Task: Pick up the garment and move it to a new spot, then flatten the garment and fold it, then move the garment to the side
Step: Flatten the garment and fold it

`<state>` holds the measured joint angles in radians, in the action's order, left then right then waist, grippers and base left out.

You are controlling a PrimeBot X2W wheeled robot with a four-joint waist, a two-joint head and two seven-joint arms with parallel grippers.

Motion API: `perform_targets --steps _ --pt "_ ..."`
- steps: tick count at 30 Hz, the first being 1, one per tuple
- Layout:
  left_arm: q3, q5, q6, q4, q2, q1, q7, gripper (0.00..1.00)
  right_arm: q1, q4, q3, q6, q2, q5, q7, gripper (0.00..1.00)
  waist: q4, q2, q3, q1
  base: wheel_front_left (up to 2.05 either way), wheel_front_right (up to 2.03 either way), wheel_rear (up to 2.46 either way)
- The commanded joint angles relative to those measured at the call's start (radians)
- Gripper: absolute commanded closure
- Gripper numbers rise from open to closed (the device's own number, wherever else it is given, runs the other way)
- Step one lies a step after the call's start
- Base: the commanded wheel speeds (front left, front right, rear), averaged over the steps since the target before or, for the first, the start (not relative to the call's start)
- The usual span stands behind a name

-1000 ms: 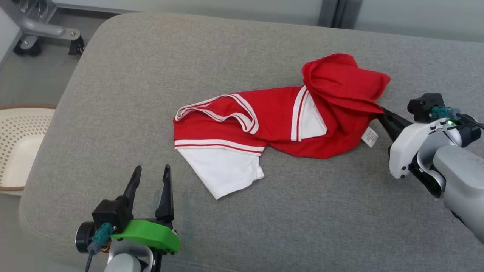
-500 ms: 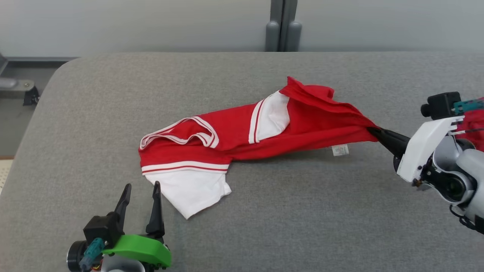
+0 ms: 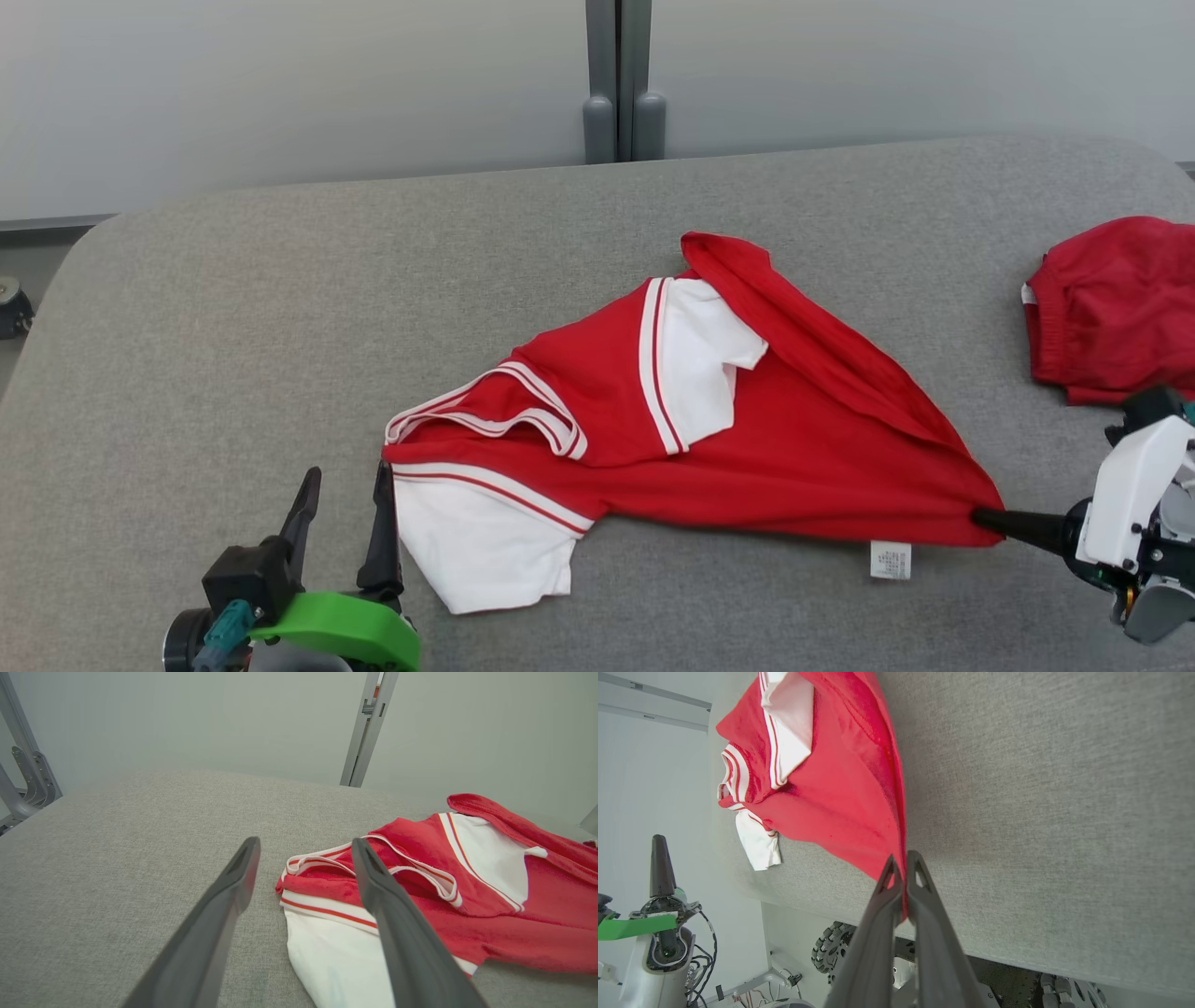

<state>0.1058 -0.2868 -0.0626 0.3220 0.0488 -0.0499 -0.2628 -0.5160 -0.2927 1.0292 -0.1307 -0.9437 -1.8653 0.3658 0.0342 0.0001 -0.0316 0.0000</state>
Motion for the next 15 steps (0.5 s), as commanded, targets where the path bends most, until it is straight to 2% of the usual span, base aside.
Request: perform_targets --steps 1,2,3,4,7,11,15 --pt "-0.001 0.008 0.000 -0.001 0.003 0.014 -0.002 0.00 0.022 -0.020 0.014 0.000 0.011 -0.008 -0.017 1.00 0.001 -0.0001 -0.003 0.0000 0.00 0.00 0.00" --pt "-0.003 0.010 -0.001 -0.001 0.003 0.013 -0.002 0.00 0.029 -0.038 0.020 0.000 0.018 -0.010 -0.033 0.94 0.001 -0.0001 -0.004 0.0000 0.00 0.00 0.00" --pt "-0.005 0.012 -0.003 0.000 0.003 0.012 -0.002 0.00 0.034 -0.063 0.024 0.000 0.026 -0.007 -0.058 0.56 0.002 -0.0001 -0.006 0.0000 0.00 0.00 0.00" --pt "-0.006 0.014 -0.004 0.000 0.003 0.012 -0.002 0.00 0.037 -0.085 0.028 0.000 0.036 -0.002 -0.079 0.00 0.002 -0.0001 -0.006 0.0000 0.00 0.00 0.00" --pt "-0.018 0.024 -0.007 0.003 0.003 0.015 -0.002 0.00 0.038 -0.123 0.042 0.000 0.063 0.024 -0.140 0.00 0.003 -0.0001 -0.003 0.0000 0.00 0.00 0.00" --pt "-0.043 0.033 -0.006 -0.010 0.011 0.024 -0.002 0.00 0.005 -0.149 0.040 0.000 0.050 0.118 -0.284 0.00 -0.002 -0.0001 0.007 0.0000 0.00 0.00 0.00" --pt "-0.079 0.043 -0.001 -0.041 0.019 0.040 -0.002 0.00 -0.030 -0.116 0.004 0.000 0.054 0.255 -0.526 0.00 -0.015 -0.0001 0.023 0.0000 0.00 0.00 0.00"
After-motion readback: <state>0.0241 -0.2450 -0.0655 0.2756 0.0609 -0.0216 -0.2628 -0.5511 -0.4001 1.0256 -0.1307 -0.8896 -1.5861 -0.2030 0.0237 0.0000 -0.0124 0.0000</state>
